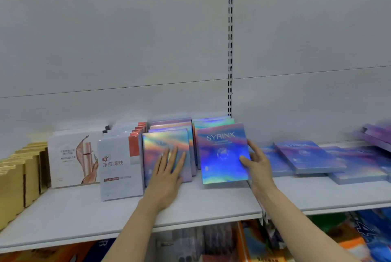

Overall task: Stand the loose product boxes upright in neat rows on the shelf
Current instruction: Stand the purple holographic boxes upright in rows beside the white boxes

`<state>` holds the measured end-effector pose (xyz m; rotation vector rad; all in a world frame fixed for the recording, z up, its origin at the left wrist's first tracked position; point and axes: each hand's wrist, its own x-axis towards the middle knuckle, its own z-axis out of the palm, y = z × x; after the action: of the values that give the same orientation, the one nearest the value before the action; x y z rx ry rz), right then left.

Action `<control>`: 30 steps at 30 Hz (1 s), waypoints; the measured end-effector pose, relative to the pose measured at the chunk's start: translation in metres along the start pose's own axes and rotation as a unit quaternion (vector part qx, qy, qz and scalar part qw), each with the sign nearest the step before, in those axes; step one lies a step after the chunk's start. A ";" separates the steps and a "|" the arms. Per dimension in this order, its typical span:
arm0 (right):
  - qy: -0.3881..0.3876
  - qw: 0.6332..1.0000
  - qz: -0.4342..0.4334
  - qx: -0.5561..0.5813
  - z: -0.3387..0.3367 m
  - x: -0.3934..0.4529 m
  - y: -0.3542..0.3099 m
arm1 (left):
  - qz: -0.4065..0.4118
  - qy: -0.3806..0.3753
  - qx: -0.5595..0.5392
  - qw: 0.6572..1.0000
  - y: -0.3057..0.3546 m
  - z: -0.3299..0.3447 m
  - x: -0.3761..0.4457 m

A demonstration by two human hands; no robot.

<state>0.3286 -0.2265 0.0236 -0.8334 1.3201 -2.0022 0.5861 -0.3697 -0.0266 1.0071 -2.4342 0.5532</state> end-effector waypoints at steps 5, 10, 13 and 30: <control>0.031 0.990 -0.036 -0.136 0.024 0.014 0.011 | 0.015 0.014 0.007 1.000 0.001 0.001 -0.001; 0.010 0.932 -0.063 -0.357 0.023 0.019 0.024 | 0.023 0.010 0.017 1.000 -0.001 0.000 0.000; 0.006 0.917 -0.081 -0.391 0.030 0.026 0.023 | 0.035 -0.007 0.012 0.999 0.002 -0.001 0.004; -0.036 0.837 -0.105 -0.535 0.026 0.031 0.013 | 0.011 -0.027 -0.021 0.999 0.017 -0.022 0.009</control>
<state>0.3310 -0.2691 0.0246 -1.5547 2.4055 -1.1931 0.5735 -0.3522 -0.0069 0.9912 -2.4971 0.4850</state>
